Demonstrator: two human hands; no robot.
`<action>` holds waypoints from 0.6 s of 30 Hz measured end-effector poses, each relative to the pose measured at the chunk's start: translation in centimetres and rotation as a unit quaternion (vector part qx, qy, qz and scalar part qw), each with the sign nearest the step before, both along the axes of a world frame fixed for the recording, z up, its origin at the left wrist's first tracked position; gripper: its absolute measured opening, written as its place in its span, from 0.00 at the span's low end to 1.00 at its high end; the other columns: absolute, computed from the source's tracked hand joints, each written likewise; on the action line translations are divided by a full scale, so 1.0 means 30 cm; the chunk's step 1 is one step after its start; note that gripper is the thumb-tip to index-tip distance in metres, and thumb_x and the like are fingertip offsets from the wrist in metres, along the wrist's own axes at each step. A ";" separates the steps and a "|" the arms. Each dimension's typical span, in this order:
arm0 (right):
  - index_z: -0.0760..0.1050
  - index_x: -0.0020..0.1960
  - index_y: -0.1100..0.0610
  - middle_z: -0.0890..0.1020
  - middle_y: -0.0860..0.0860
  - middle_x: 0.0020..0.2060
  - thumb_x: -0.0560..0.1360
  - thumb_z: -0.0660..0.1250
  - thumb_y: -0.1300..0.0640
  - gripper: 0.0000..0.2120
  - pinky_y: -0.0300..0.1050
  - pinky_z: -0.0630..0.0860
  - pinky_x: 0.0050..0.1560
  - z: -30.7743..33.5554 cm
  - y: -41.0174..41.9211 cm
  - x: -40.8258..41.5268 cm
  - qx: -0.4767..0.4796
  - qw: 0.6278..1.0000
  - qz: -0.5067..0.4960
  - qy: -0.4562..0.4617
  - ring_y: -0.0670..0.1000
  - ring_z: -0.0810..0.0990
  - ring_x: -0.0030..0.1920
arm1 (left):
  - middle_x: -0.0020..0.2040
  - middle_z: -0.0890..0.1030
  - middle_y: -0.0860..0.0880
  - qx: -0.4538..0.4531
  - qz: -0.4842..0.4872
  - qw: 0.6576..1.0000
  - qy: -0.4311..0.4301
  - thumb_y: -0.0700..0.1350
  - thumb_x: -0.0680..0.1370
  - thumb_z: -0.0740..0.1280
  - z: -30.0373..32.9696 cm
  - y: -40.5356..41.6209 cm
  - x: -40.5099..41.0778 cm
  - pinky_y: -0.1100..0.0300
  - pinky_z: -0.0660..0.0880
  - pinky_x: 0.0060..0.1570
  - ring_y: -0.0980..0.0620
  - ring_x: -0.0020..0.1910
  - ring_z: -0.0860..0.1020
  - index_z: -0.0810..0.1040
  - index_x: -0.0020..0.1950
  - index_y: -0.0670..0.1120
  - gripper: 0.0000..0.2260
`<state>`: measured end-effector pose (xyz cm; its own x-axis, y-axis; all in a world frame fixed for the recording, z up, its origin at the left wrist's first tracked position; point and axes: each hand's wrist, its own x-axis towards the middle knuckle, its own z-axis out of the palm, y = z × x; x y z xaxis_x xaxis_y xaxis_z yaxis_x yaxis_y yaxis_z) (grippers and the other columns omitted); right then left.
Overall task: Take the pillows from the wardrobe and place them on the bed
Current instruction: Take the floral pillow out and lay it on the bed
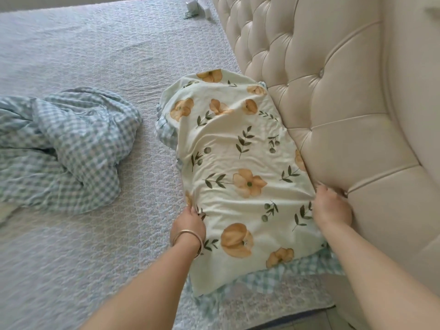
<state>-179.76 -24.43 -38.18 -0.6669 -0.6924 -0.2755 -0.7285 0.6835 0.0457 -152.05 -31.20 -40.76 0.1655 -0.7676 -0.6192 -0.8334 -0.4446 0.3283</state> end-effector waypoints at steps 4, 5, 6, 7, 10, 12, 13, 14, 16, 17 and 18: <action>0.70 0.61 0.65 0.77 0.62 0.58 0.77 0.51 0.68 0.16 0.51 0.74 0.53 0.024 0.006 0.011 0.070 0.998 0.004 0.005 0.61 0.76 0.58 | 0.60 0.77 0.40 0.053 -0.064 0.994 -0.074 0.49 0.82 0.49 0.003 0.037 0.045 0.49 0.70 0.55 0.40 0.59 0.75 0.73 0.63 0.45 0.18; 0.70 0.62 0.66 0.77 0.61 0.59 0.77 0.51 0.69 0.16 0.50 0.74 0.53 0.027 -0.002 0.017 0.088 0.996 0.004 0.005 0.60 0.76 0.59 | 0.59 0.78 0.41 0.054 -0.073 0.993 -0.079 0.49 0.82 0.49 0.010 0.032 0.049 0.50 0.71 0.53 0.40 0.58 0.75 0.73 0.63 0.46 0.18; 0.71 0.62 0.65 0.77 0.61 0.59 0.77 0.52 0.68 0.16 0.50 0.74 0.53 0.032 -0.018 0.024 0.101 0.995 0.010 0.015 0.59 0.76 0.59 | 0.59 0.77 0.41 0.039 -0.077 0.993 -0.081 0.50 0.82 0.49 0.023 0.022 0.047 0.50 0.71 0.51 0.41 0.57 0.76 0.73 0.63 0.46 0.18; 0.71 0.62 0.64 0.77 0.60 0.59 0.77 0.53 0.68 0.16 0.49 0.74 0.53 0.040 -0.039 0.034 0.107 0.993 0.024 0.031 0.59 0.76 0.59 | 0.60 0.76 0.42 0.005 -0.075 0.994 -0.083 0.50 0.81 0.50 0.039 0.010 0.040 0.51 0.71 0.49 0.42 0.56 0.76 0.72 0.63 0.46 0.17; 0.67 0.64 0.60 0.73 0.57 0.60 0.78 0.52 0.64 0.16 0.52 0.73 0.51 0.059 -0.089 0.073 0.039 0.994 0.079 0.069 0.58 0.73 0.59 | 0.63 0.70 0.45 -0.151 -0.076 0.984 -0.057 0.52 0.79 0.58 0.087 -0.005 -0.007 0.51 0.69 0.55 0.46 0.60 0.71 0.68 0.67 0.48 0.18; 0.66 0.63 0.59 0.71 0.57 0.59 0.76 0.53 0.63 0.16 0.52 0.71 0.52 0.048 -0.089 0.104 -0.018 0.994 0.100 0.050 0.58 0.71 0.58 | 0.63 0.69 0.48 -0.228 -0.140 0.963 -0.015 0.56 0.77 0.60 0.118 0.003 -0.062 0.53 0.67 0.60 0.49 0.62 0.68 0.69 0.66 0.50 0.20; 0.67 0.62 0.59 0.71 0.57 0.59 0.75 0.54 0.63 0.16 0.53 0.70 0.52 0.035 -0.076 0.116 -0.036 0.994 0.103 0.032 0.59 0.71 0.57 | 0.61 0.71 0.50 -0.262 -0.198 0.944 0.006 0.59 0.76 0.61 0.134 0.016 -0.085 0.53 0.68 0.59 0.50 0.60 0.69 0.72 0.64 0.51 0.20; 0.68 0.61 0.59 0.72 0.57 0.57 0.73 0.56 0.63 0.16 0.53 0.70 0.52 0.018 -0.053 0.122 -0.057 0.991 0.116 0.019 0.59 0.71 0.56 | 0.57 0.74 0.51 -0.296 -0.274 0.915 0.026 0.62 0.73 0.61 0.146 0.035 -0.104 0.53 0.70 0.55 0.50 0.57 0.71 0.75 0.60 0.53 0.20; 0.73 0.54 0.60 0.76 0.56 0.51 0.69 0.60 0.62 0.13 0.53 0.71 0.47 -0.018 0.004 0.121 -0.078 0.982 0.172 0.009 0.59 0.74 0.51 | 0.49 0.78 0.53 -0.313 -0.446 0.837 0.051 0.66 0.69 0.61 0.131 0.095 -0.121 0.54 0.73 0.48 0.51 0.48 0.76 0.79 0.52 0.55 0.21; 0.75 0.49 0.60 0.78 0.56 0.47 0.67 0.63 0.61 0.11 0.53 0.73 0.43 -0.036 0.031 0.114 -0.082 0.977 0.195 0.011 0.59 0.75 0.47 | 0.48 0.79 0.53 -0.294 -0.528 0.796 0.047 0.65 0.70 0.61 0.117 0.131 -0.125 0.54 0.73 0.46 0.50 0.46 0.77 0.79 0.50 0.54 0.19; 0.76 0.46 0.59 0.78 0.55 0.43 0.66 0.67 0.61 0.09 0.52 0.74 0.40 -0.047 0.048 0.106 -0.076 0.974 0.213 0.009 0.58 0.76 0.44 | 0.47 0.79 0.53 -0.267 -0.577 0.772 0.032 0.63 0.72 0.61 0.114 0.155 -0.131 0.54 0.73 0.45 0.49 0.46 0.77 0.79 0.50 0.53 0.17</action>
